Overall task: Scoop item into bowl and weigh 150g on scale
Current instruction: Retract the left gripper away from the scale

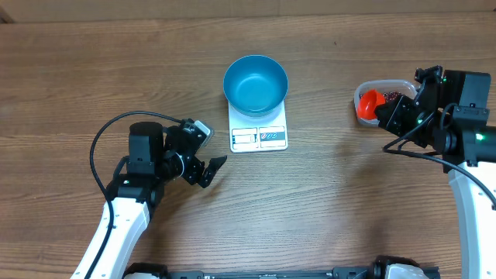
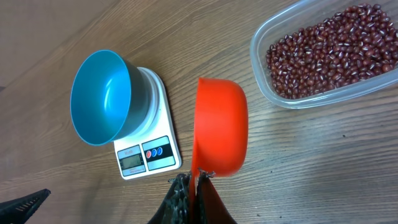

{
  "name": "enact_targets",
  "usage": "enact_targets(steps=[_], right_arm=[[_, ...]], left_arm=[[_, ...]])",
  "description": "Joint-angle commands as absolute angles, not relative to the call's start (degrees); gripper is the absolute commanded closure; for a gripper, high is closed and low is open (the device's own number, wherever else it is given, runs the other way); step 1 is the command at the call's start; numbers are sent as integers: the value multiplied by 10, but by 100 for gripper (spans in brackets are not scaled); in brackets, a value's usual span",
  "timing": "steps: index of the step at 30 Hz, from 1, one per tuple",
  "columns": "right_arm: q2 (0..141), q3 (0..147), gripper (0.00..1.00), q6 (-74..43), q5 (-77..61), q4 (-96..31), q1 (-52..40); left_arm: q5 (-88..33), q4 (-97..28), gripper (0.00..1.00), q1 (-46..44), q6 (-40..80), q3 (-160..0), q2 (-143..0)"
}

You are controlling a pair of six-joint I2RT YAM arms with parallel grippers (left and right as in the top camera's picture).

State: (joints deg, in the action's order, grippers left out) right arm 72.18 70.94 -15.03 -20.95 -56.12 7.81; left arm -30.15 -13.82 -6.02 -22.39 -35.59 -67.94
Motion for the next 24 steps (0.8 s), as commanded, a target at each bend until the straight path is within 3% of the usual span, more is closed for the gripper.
enact_targets(steps=[1, 24], right_arm=[[721, 724, 96, -151, -206, -556, 80], [721, 724, 96, -151, -206, -559, 80]], left_arm=[[-315, -132, 1, -69, -204, -357, -681], [-309, -122, 0, -69, -203, -357, -681]])
